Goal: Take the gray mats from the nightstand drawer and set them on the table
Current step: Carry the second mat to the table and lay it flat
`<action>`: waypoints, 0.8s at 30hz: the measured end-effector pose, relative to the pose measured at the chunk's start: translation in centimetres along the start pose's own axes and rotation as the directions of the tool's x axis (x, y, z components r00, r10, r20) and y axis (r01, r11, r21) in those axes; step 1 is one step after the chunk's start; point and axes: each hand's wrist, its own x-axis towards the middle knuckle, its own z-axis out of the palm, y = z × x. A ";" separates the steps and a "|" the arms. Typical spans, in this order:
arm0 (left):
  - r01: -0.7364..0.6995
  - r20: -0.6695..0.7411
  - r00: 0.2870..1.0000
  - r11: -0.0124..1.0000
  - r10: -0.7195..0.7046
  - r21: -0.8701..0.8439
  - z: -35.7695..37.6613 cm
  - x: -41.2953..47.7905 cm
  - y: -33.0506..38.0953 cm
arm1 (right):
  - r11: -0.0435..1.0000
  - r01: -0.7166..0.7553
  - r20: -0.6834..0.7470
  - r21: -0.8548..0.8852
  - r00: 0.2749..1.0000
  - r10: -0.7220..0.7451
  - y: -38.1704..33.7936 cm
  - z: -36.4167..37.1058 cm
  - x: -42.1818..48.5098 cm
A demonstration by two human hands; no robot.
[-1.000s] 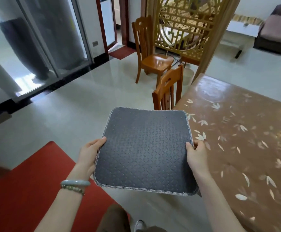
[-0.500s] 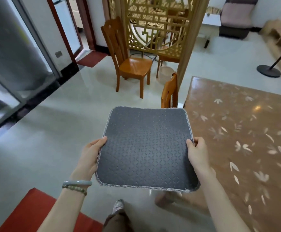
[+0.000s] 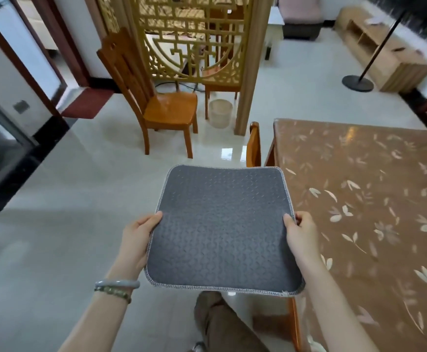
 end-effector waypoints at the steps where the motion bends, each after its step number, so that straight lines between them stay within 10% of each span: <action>1: -0.008 0.005 1.000 1.000 0.008 0.010 0.4 1.1 0.6 | 1.000 -0.007 0.000 0.008 1.000 0.007 -0.4 0.3 0.6; 16: -0.166 0.340 0.938 0.948 0.068 0.270 19.0 20.3 12.2 | 0.966 -0.142 -0.301 0.214 0.932 0.203 -4.5 1.9 17.2; 24: -0.204 0.535 0.844 0.911 -0.022 0.359 29.8 24.5 12.6 | 0.917 -0.282 -0.486 0.283 0.782 0.391 -3.0 -1.2 18.3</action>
